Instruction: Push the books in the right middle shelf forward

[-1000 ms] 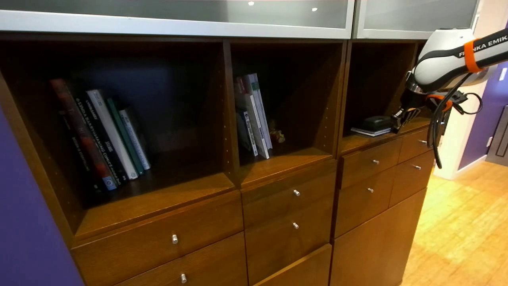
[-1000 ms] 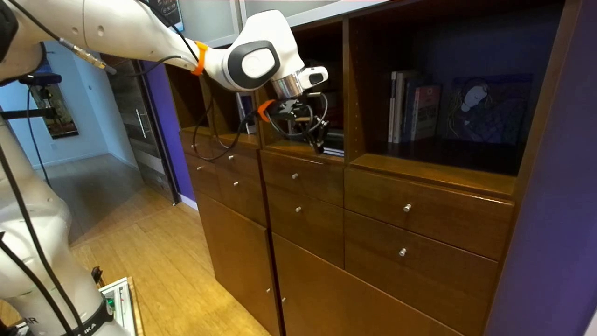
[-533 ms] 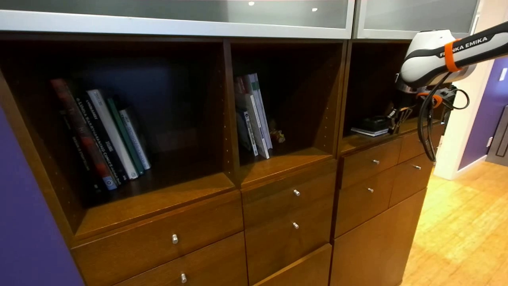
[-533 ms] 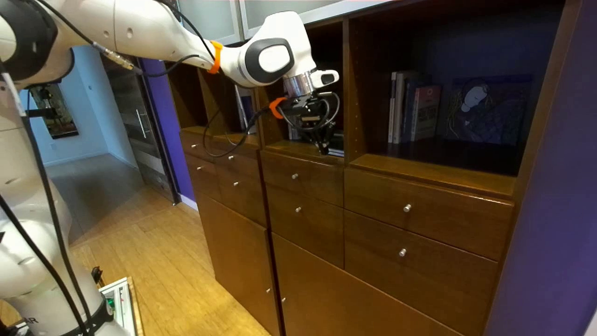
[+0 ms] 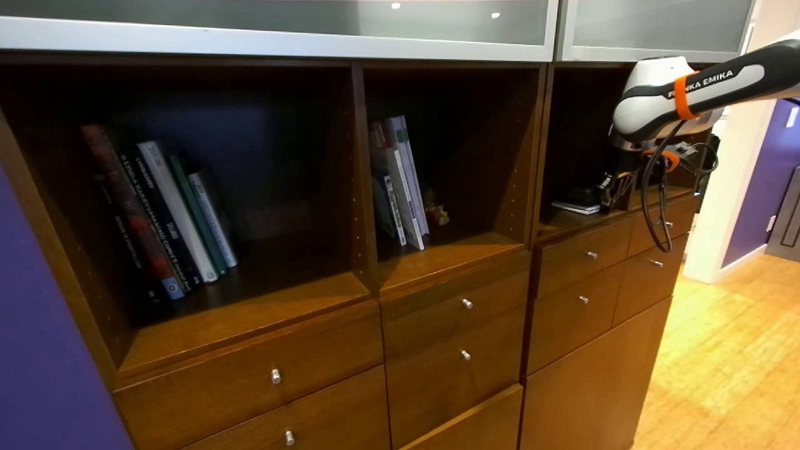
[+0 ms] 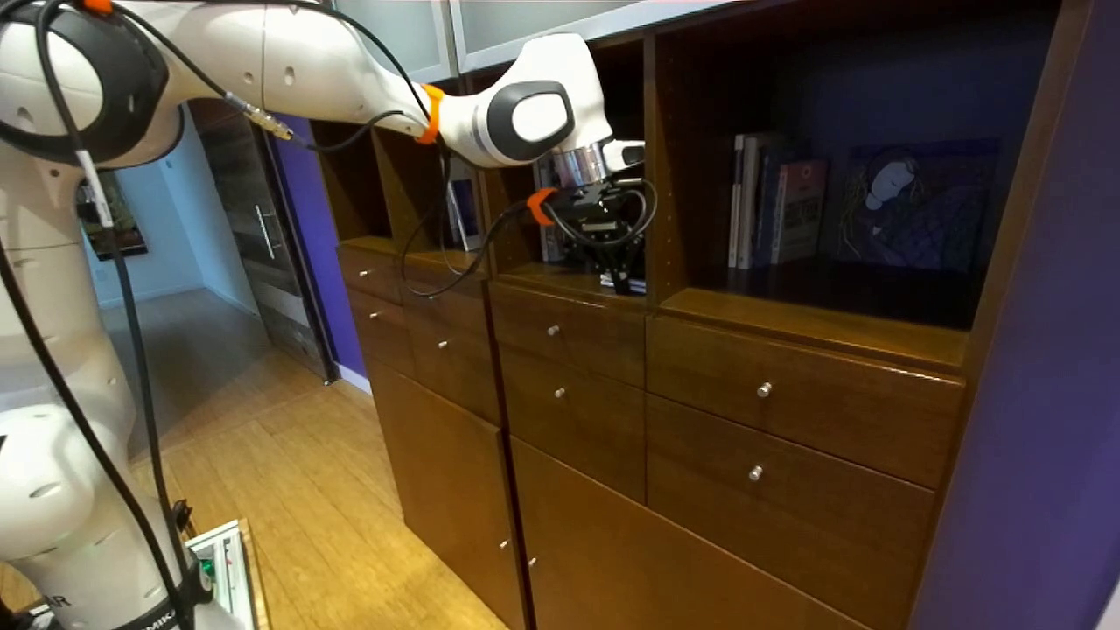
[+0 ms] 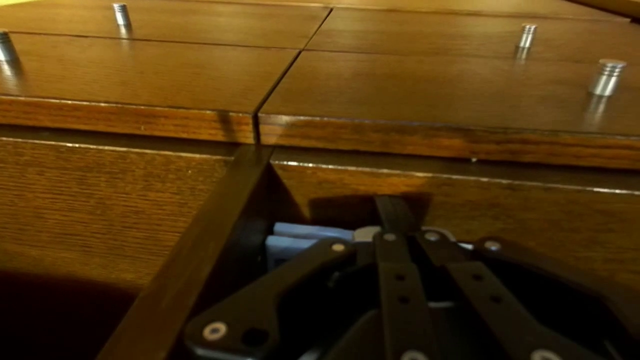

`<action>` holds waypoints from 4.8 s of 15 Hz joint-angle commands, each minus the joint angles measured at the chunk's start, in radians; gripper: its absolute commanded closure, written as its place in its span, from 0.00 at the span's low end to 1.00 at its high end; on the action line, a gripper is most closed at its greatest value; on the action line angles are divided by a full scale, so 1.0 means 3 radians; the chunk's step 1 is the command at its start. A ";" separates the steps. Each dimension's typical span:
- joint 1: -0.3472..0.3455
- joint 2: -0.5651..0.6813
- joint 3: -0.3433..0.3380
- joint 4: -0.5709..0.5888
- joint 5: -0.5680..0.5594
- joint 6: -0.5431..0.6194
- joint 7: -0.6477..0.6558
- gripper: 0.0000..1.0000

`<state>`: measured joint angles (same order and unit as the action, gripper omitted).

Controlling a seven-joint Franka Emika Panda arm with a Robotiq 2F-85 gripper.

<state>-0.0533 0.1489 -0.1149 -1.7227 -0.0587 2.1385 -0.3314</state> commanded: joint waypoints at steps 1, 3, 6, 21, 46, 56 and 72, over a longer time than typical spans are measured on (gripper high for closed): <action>-0.0114 0.0189 0.0075 0.0258 0.0144 -0.0134 -0.0138 1.00; -0.0123 0.0205 0.0092 0.0270 0.0147 -0.0096 -0.0144 1.00; -0.0122 0.0240 0.0109 0.0307 0.0186 -0.0012 -0.0131 1.00; -0.0181 0.0444 0.0214 0.0328 0.0527 0.0719 -0.0162 1.00; -0.0308 0.0377 0.0398 0.0057 0.0412 0.1090 -0.0129 1.00; -0.0276 -0.0381 0.0296 -0.0322 0.0362 -0.0057 -0.0245 1.00; 0.0059 -0.2196 0.0165 -0.0993 0.0168 -0.1264 -0.0253 0.00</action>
<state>-0.0615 -0.4025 -0.0370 -1.9028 0.0107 1.7425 -0.4019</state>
